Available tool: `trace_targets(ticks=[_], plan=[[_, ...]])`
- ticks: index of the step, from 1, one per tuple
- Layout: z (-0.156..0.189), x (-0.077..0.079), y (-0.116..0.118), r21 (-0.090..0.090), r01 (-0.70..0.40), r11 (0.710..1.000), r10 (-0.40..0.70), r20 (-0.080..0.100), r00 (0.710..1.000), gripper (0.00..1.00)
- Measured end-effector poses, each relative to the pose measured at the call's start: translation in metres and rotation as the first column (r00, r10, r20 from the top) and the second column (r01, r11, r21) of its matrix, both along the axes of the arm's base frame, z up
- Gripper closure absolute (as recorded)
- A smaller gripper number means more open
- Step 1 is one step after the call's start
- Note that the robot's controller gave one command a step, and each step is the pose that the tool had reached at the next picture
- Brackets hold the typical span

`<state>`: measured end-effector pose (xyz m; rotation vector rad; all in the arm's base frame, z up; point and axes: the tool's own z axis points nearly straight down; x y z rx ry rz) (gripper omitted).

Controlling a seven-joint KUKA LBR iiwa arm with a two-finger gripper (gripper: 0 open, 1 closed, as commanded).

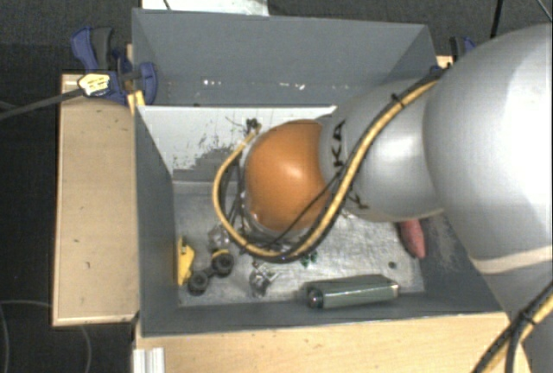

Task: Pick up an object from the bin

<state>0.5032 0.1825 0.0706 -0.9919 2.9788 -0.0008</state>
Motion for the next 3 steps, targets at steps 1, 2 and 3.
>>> trace_targets(ticks=[1, 2, 3], plan=[[0.0, -0.0091, 0.0319, 0.002, -0.249, 0.968, 0.249, 0.003, 0.968, 0.0], [0.0004, -0.0101, 0.0409, 0.001, -0.419, 0.908, 0.419, 0.004, 0.908, 1.0], [0.0004, -0.0102, 0.0411, 0.002, -0.417, 0.909, 0.417, 0.003, 0.909, 1.0]])
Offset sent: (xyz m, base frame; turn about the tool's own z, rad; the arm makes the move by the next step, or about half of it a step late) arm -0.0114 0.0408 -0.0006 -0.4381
